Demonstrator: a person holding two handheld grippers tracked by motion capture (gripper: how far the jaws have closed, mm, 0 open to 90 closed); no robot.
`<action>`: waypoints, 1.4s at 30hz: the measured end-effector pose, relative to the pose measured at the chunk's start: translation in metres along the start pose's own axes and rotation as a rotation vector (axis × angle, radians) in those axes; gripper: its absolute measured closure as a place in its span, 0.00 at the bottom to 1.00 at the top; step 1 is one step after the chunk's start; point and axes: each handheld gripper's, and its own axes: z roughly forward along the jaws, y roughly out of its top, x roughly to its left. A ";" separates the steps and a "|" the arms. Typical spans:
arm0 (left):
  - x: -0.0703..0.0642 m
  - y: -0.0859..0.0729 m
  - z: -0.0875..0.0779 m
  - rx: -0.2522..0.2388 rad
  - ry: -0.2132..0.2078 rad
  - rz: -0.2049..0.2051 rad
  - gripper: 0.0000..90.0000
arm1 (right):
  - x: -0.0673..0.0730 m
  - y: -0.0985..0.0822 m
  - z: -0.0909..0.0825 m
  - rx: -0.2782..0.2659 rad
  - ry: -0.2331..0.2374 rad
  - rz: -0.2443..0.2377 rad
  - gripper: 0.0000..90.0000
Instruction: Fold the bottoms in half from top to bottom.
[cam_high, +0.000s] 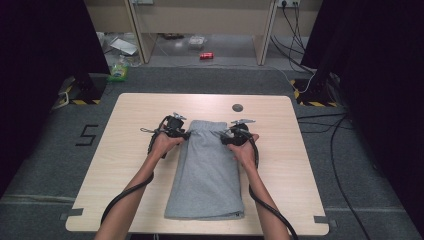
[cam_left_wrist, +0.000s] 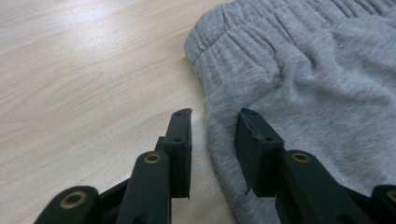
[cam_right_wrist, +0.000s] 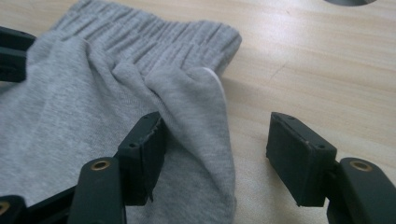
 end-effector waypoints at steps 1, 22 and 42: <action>0.000 0.000 0.000 -0.001 0.000 0.000 0.73 | 0.000 0.000 0.000 0.000 0.000 0.000 0.43; -0.003 0.007 0.004 -0.002 -0.081 -0.049 0.89 | -0.002 -0.001 0.004 -0.018 0.104 -0.012 0.89; 0.009 0.035 -0.028 -0.118 -0.146 -0.092 0.97 | -0.007 0.029 -0.018 -0.110 0.143 0.013 0.93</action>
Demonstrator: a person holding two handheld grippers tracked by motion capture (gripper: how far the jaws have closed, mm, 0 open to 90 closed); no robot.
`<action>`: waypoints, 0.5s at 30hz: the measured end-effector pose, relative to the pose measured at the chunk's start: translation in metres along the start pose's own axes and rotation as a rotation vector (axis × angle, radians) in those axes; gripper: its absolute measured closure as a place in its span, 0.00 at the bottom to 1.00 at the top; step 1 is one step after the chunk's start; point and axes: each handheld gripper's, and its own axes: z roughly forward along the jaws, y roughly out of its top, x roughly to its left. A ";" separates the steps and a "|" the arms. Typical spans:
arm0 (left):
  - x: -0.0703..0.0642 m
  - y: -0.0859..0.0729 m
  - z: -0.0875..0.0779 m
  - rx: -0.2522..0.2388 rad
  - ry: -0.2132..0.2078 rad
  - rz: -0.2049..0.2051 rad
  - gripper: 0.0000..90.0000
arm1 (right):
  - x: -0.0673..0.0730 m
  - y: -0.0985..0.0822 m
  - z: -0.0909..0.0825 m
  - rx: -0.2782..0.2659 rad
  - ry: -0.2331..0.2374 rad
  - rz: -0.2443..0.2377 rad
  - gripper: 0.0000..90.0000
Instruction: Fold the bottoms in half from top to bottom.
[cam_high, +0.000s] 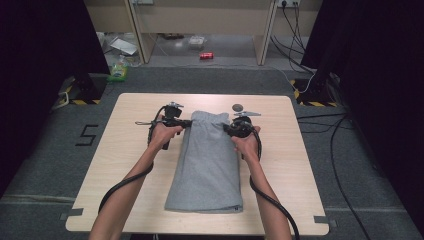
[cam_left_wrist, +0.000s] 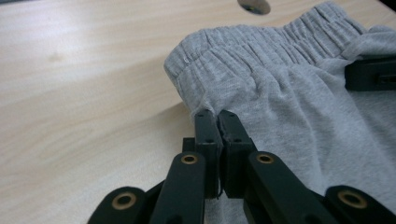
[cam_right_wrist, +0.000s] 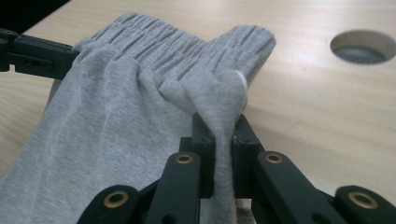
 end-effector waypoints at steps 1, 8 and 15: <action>0.000 0.002 -0.002 -0.007 0.000 0.002 0.97 | 0.000 0.003 -0.001 -0.006 0.001 -0.002 0.93; -0.008 0.023 -0.028 -0.046 -0.007 0.056 0.97 | 0.005 0.023 -0.016 -0.046 0.012 -0.029 0.94; -0.014 0.020 -0.051 -0.095 -0.071 0.093 0.97 | 0.011 0.022 -0.039 -0.088 0.052 -0.055 0.94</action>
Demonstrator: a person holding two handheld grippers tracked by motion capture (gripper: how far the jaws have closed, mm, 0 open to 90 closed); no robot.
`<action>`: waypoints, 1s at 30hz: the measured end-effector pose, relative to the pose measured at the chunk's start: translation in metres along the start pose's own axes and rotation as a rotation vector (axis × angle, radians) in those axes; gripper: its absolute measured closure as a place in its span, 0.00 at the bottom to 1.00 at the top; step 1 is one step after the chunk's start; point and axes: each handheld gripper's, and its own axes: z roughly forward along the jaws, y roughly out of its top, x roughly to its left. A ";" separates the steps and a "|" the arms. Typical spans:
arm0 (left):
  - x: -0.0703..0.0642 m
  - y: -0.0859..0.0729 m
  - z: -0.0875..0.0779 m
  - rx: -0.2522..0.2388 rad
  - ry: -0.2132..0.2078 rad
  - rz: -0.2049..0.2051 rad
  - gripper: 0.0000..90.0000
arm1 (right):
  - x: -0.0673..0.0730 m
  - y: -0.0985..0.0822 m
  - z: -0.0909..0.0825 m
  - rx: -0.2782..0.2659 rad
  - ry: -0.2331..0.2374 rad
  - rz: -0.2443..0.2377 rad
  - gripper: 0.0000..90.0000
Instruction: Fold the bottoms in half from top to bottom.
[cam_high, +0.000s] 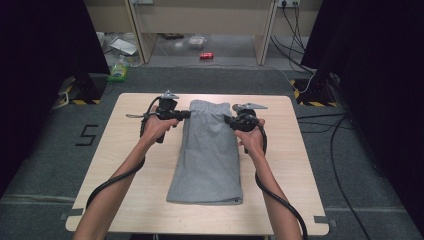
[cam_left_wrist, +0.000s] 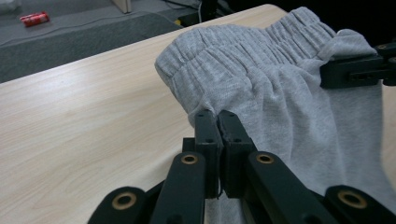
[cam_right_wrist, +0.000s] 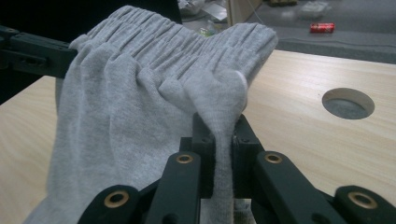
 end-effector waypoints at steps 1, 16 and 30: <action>-0.001 -0.002 -0.003 -0.009 -0.012 0.004 0.97 | 0.001 -0.001 -0.003 -0.005 0.006 -0.006 0.94; -0.035 -0.067 -0.061 -0.076 -0.138 0.108 0.96 | 0.047 -0.052 -0.059 -0.050 0.104 -0.103 0.94; -0.051 -0.127 -0.058 -0.021 -0.174 0.120 0.92 | 0.062 -0.103 -0.066 0.054 0.117 -0.159 0.92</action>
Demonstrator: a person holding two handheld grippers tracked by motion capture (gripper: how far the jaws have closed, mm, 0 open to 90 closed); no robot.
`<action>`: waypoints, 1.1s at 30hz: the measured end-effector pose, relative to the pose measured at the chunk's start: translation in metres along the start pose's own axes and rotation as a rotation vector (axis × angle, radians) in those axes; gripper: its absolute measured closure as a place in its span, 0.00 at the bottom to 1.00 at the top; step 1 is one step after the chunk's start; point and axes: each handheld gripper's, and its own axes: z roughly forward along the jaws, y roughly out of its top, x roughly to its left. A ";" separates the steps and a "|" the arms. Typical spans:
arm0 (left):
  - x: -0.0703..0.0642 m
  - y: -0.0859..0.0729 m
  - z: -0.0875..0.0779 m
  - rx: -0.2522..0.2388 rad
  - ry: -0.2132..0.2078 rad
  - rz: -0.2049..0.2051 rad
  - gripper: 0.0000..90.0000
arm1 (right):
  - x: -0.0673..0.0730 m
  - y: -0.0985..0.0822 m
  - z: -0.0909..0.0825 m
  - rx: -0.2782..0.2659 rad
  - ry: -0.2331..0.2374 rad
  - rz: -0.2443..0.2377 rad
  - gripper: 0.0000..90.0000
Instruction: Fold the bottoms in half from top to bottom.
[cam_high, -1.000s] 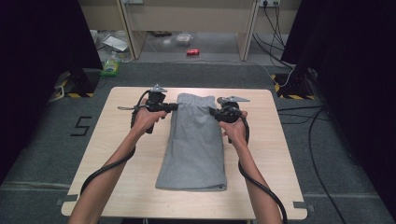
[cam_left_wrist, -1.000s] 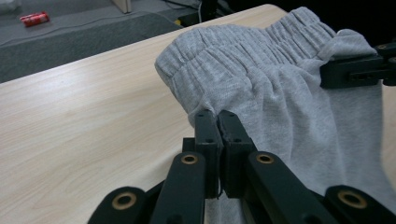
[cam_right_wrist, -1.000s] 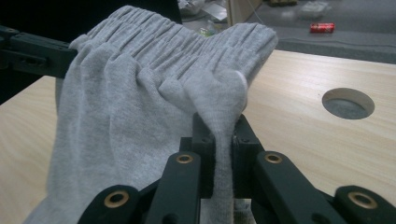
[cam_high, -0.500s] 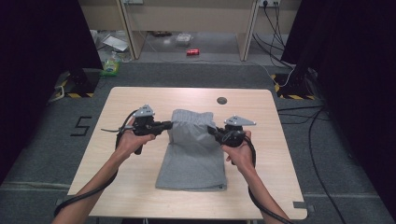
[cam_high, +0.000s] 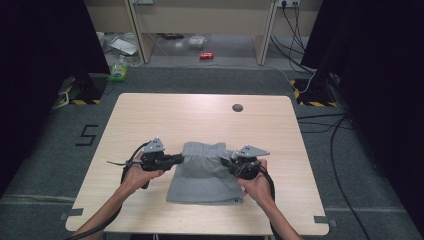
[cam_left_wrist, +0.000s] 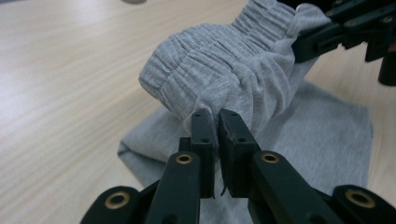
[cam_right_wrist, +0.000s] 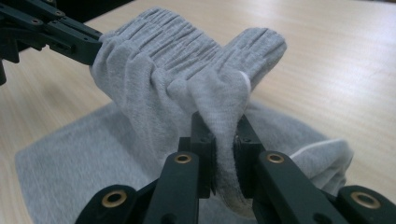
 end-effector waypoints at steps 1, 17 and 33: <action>-0.001 -0.008 0.001 0.010 -0.012 -0.013 0.92 | 0.001 -0.003 0.000 0.012 -0.001 -0.002 0.91; 0.020 0.004 -0.001 -0.036 0.002 -0.198 0.56 | 0.009 0.006 -0.011 0.023 0.012 0.027 0.54; 0.024 0.005 0.032 0.006 -0.075 -0.331 0.53 | -0.005 0.029 0.021 0.088 0.046 0.126 0.68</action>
